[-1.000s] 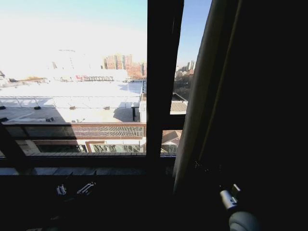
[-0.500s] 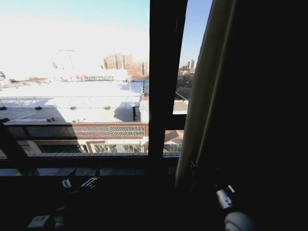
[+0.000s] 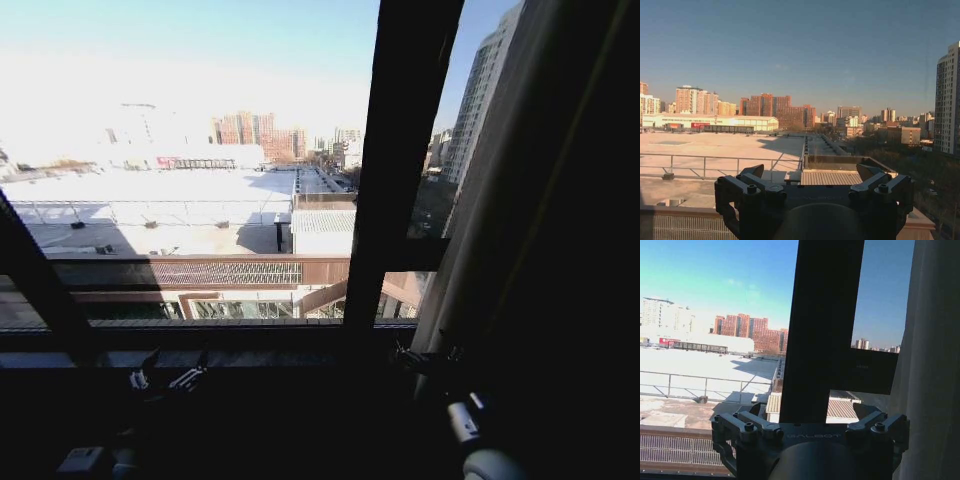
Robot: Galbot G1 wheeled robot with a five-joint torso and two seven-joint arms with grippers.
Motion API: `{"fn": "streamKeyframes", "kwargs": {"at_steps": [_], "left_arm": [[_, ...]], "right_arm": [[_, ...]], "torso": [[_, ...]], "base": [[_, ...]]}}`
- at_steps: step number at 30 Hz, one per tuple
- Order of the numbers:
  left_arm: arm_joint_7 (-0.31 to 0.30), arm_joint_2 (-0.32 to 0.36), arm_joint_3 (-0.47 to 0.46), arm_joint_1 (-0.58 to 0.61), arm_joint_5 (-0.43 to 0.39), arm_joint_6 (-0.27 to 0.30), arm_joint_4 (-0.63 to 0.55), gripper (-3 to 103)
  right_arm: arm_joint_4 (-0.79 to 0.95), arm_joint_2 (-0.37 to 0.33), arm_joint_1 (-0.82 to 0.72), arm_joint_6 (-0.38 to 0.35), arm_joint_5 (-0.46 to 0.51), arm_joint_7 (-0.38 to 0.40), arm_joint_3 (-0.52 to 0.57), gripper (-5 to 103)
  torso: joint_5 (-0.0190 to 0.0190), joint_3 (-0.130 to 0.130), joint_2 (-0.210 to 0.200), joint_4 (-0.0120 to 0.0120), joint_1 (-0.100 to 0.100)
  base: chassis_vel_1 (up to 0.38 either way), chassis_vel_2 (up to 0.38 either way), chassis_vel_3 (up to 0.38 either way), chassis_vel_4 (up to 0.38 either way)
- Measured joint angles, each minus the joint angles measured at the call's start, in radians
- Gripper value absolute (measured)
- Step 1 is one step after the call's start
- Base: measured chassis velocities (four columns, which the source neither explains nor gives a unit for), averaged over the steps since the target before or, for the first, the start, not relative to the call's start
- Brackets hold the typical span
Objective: Open the curtains by pulling them apart, changing their state from closed to fully open.
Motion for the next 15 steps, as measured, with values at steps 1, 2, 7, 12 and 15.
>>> {"fn": "streamKeyframes", "kwargs": {"at_steps": [1,2,7,12,15], "left_arm": [[0.001,-0.002,-0.002,0.002,0.0,-0.003,0.0,100],[0.001,-0.002,-0.002,0.002,0.0,-0.003,0.0,100],[0.002,-0.008,-0.008,0.008,0.001,-0.01,0.0,100],[0.003,-0.007,-0.005,0.003,0.001,-0.01,0.0,100],[0.003,-0.005,-0.005,0.003,0.002,-0.011,0.0,100]], "right_arm": [[0.0,0.001,0.0,0.0,-0.001,0.0,0.0,100],[0.0,0.001,0.0,0.0,-0.001,0.0,0.0,100],[0.002,0.003,-0.002,0.0,-0.009,0.0,0.0,100],[0.0,0.005,-0.001,0.0,-0.012,-0.001,0.0,100],[-0.003,0.009,0.002,0.0,-0.015,-0.002,0.0,100]], "torso": [[0.0001,0.0,0.0,0.0001,0.0],[0.0001,0.0,0.0,0.0001,0.0],[0.0001,0.0,0.0,0.0001,0.0],[0.0,0.0,0.0,0.0001,0.0],[0.0003,0.0,0.0,0.0002,0.0]], "base": [[0.362,0.36,-0.353,-0.341],[0.362,0.36,-0.353,-0.341],[0.359,0.359,-0.373,-0.35],[0.346,0.354,-0.355,-0.358],[0.333,0.363,-0.339,-0.362]]}}
